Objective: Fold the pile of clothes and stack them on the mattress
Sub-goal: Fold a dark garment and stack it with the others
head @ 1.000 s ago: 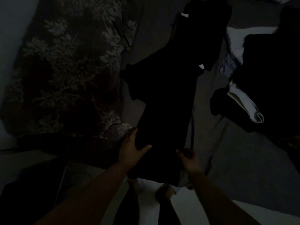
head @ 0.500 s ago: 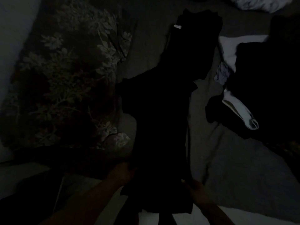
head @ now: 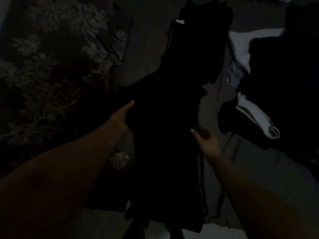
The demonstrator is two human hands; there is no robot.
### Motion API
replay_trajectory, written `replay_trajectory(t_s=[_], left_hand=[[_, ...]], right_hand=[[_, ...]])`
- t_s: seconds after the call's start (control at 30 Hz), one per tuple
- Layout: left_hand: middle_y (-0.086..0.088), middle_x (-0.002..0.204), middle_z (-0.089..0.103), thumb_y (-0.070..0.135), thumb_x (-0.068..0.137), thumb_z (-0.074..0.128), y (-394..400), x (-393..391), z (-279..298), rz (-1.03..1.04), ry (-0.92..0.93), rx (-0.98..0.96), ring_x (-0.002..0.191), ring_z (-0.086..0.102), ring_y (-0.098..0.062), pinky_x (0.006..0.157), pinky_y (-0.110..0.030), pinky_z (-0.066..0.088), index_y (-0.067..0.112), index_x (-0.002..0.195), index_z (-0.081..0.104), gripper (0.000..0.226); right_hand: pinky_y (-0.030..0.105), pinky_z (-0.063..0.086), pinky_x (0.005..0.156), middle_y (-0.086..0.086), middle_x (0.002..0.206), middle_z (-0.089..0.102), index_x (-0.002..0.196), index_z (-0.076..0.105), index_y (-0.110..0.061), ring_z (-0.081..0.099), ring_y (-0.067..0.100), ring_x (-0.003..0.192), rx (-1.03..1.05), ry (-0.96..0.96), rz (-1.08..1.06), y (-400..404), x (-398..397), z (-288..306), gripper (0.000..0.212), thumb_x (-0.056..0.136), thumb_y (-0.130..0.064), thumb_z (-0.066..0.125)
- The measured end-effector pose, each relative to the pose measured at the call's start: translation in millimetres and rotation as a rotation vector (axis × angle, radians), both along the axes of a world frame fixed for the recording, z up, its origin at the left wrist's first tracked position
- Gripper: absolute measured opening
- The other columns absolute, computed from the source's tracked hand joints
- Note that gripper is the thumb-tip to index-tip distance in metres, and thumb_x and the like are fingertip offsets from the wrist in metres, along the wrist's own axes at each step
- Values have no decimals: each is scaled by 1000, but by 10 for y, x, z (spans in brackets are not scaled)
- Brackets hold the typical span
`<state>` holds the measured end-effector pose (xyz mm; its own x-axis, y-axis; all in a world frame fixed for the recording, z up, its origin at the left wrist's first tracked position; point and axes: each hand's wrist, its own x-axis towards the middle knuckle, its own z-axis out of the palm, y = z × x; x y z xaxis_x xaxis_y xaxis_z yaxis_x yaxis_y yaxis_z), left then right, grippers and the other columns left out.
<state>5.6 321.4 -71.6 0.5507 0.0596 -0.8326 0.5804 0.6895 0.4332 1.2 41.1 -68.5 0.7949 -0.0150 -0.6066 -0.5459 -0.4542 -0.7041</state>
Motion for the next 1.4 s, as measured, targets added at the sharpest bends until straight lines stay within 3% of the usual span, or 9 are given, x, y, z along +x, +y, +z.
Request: replay_trajectory(t_s=[0.13, 0.27, 0.47, 0.67, 0.83, 1.07, 1.2, 1.33, 1.4], left_hand=[[-14, 82, 69, 6, 92, 53, -4, 158, -16, -85, 59, 507, 64, 67, -17, 60, -24, 54, -3, 107, 62, 19], [-17, 128, 56, 16, 90, 53, -488, 162, 273, -264, -93, 1257, 118, 53, -28, 97, -27, 37, 3, 132, 48, 44], [2, 86, 49, 39, 79, 69, -1327, 16, 126, -618, -504, 972, 67, 46, -1, 69, -18, 39, 14, 137, 46, 67], [-5, 146, 40, 49, 87, 37, -1088, -308, -203, -1018, -544, 1574, 136, 34, -20, 112, -45, 25, 18, 144, 35, 65], [12, 158, -2, 43, 94, 40, -859, -321, -256, -1460, -436, 1498, 144, -7, -2, 116, -45, 7, 30, 150, 12, 65], [-1, 124, 62, 48, 88, 31, -801, -338, -110, -874, -474, 1542, 112, 59, -23, 96, -41, 41, 20, 115, 65, 52], [-19, 135, 48, 21, 85, 62, -626, 420, 29, -571, -145, 1117, 122, 49, -28, 103, -32, 39, 3, 137, 42, 58], [-6, 51, 62, 4, 90, 56, -607, 827, 272, -490, -2, 467, 36, 55, -2, 39, -13, 44, 6, 84, 58, 6], [2, 51, 64, 8, 91, 54, -558, 916, 407, -541, -47, 323, 44, 60, -5, 47, -16, 51, 9, 80, 57, 11]], right_hand=[[12, 47, 82, 7, 132, 50, 141, 32, -5, 51, 19, 118, 294, 31, -203, 181, 716, -53, 53, 93, -12, 56], [28, 45, 100, 10, 139, 47, 141, 32, -6, 50, 23, 124, 251, -44, -200, 256, 1099, -165, 61, 89, -14, 63], [34, 49, 88, 21, 118, 63, 117, 59, 9, 59, 31, 110, -129, -187, 13, 341, 1456, -90, 40, 90, -21, 62], [23, 49, 84, 11, 110, 64, 116, 61, 3, 61, 22, 105, -14, -41, -20, 232, 1519, -37, 36, 90, -22, 62], [16, 32, 43, -6, 42, 38, 61, 39, -12, 38, 5, 40, 147, 11, -64, 180, 1372, -16, 41, 99, -25, 47], [18, 51, 69, -6, 108, 64, 126, 50, -17, 64, 7, 91, 460, 158, -13, 266, 1353, 35, 34, 93, -27, 55], [15, 54, 73, 5, 117, 62, 126, 54, -1, 63, 15, 95, 221, -4, 157, 445, 1342, 83, 57, 74, -4, 76], [27, 54, 74, 10, 103, 64, 119, 57, 4, 62, 16, 83, 274, 30, 124, 484, 1309, 158, 51, 71, 15, 67], [24, 54, 73, 10, 98, 64, 117, 58, 6, 63, 16, 81, 365, 40, 102, 454, 1264, 279, 46, 72, 16, 63]])
